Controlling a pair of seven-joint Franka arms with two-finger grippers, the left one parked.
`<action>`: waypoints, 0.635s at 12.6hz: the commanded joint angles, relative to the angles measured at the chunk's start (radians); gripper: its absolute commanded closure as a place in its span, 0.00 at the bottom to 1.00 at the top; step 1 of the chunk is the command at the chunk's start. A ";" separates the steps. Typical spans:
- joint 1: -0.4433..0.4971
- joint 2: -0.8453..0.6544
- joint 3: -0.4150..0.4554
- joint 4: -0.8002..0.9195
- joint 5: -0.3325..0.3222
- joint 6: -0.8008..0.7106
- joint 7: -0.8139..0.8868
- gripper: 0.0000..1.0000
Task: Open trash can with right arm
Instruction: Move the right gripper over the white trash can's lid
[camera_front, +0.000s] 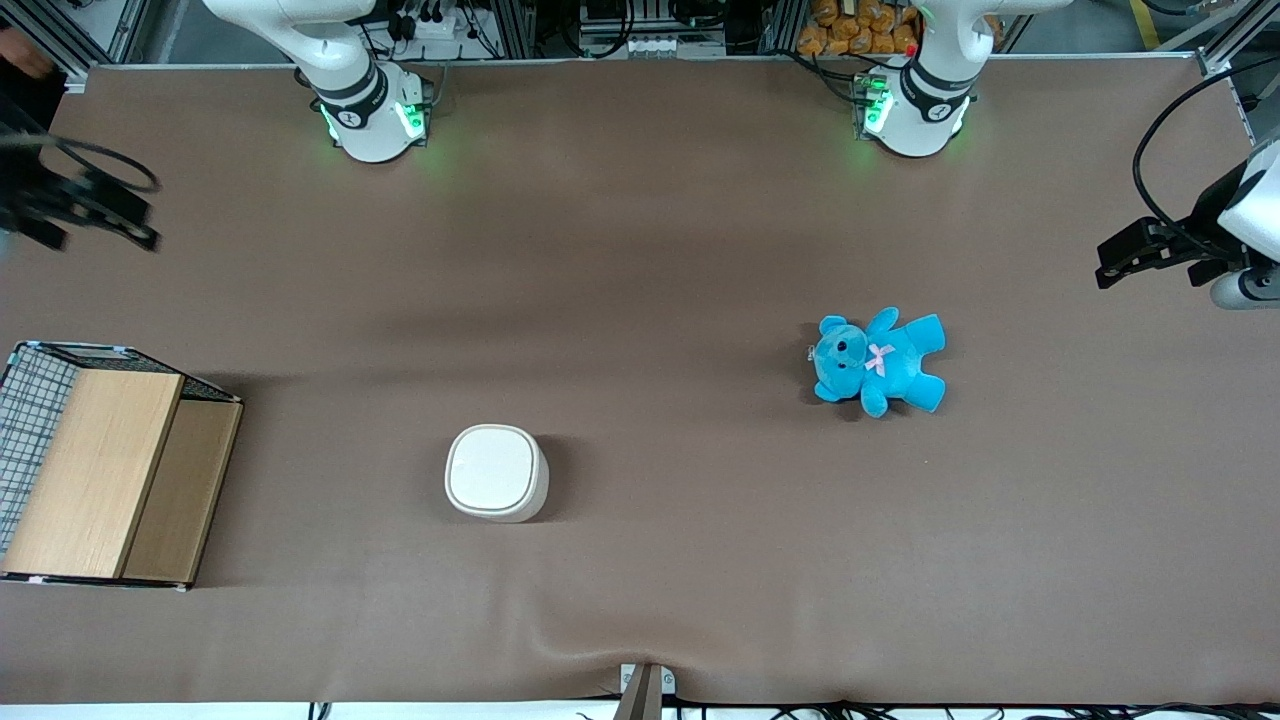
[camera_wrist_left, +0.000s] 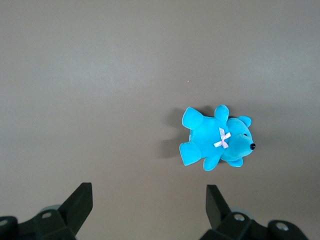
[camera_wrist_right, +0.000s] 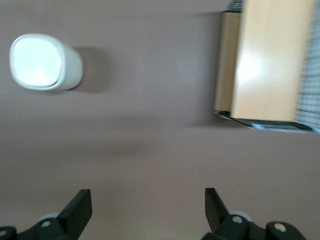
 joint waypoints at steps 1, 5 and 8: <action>0.122 0.180 -0.004 0.116 0.031 0.030 0.053 0.26; 0.238 0.329 -0.004 0.118 0.031 0.221 0.125 1.00; 0.274 0.409 -0.004 0.118 0.027 0.330 0.162 1.00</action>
